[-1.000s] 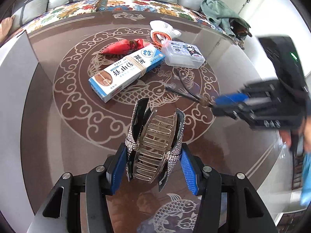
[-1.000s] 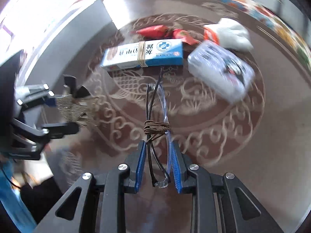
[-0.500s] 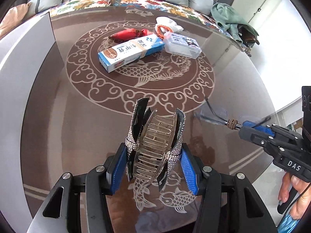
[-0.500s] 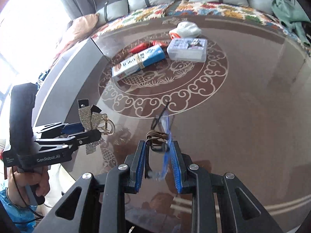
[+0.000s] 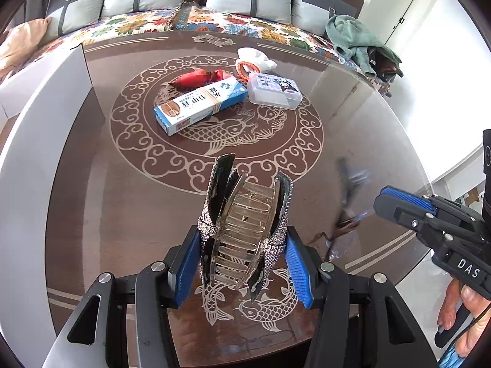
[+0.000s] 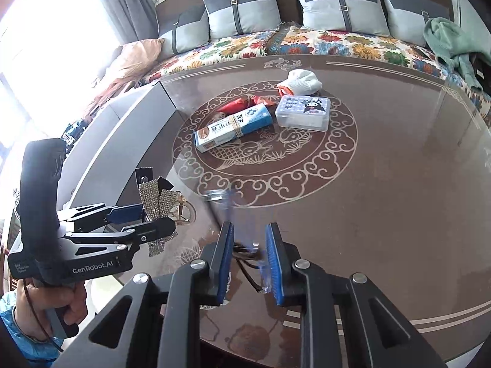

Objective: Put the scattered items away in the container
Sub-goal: 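Lift the claw clip with the left tool while the right tool lifts the eyeglasses, then carry the claw clip with the left tool into the box while the right tool carries the eyeglasses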

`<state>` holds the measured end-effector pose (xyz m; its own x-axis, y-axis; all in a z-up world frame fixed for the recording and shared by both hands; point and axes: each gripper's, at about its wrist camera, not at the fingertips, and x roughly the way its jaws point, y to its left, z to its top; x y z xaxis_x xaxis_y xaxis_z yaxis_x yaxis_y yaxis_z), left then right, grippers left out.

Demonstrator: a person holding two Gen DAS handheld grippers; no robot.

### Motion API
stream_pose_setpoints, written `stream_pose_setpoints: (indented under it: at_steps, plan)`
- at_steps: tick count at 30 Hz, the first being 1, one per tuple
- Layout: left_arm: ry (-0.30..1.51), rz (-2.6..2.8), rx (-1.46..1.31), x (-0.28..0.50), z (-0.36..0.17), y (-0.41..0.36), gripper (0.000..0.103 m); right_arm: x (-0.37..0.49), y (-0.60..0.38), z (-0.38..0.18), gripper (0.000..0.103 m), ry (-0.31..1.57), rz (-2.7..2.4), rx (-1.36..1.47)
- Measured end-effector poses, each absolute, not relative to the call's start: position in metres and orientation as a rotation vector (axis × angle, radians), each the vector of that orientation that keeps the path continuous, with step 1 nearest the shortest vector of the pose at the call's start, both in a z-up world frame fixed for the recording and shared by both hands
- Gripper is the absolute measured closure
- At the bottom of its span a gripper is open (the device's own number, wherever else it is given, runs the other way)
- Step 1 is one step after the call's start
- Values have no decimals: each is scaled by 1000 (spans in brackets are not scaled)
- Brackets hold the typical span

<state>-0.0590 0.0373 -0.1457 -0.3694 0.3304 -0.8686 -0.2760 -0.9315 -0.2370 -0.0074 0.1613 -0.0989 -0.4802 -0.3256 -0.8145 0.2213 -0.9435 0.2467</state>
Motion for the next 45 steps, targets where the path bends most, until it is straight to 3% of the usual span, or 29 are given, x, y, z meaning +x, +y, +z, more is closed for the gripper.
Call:
stream_pose_setpoints:
  at_steps: [5,8,11,17,24,25,26,27,28,37,45]
  plan:
    - [-97,2340,-1516,-59,-150,28,50,-12,154,-115,78,-90,-2435,1417]
    - [-113,2357,-1527,-63,-151,18,50,-8,149,-119,49,-46,-2444,1370]
    - [-126,2371,-1547,-67,-154,7,50,-3,138,-122,47,64,-2347,1309]
    - [-152,2386,-1581,-67,-159,-11,50,0,91,-150,47,642,-1969,1229]
    - [-173,2382,-1600,-63,-163,-22,50,-19,65,-187,49,825,-1643,1304]
    - [-172,2378,-1602,-64,-163,-23,50,-21,63,-191,51,851,-1637,1313]
    - [-170,2375,-1604,-64,-164,-23,50,-22,61,-196,73,878,-1631,1321]
    - [-168,2371,-1604,-64,-164,-22,50,-23,61,-197,87,878,-1624,1329]
    - [-166,2367,-1605,-64,-165,-22,50,-24,60,-196,89,872,-1630,1339]
    - [-168,2339,-1608,-60,-170,-13,50,-23,81,-174,91,614,-1870,1419]
    - [-141,2322,-1593,-53,-169,-1,50,-15,99,-150,91,224,-2149,1511]
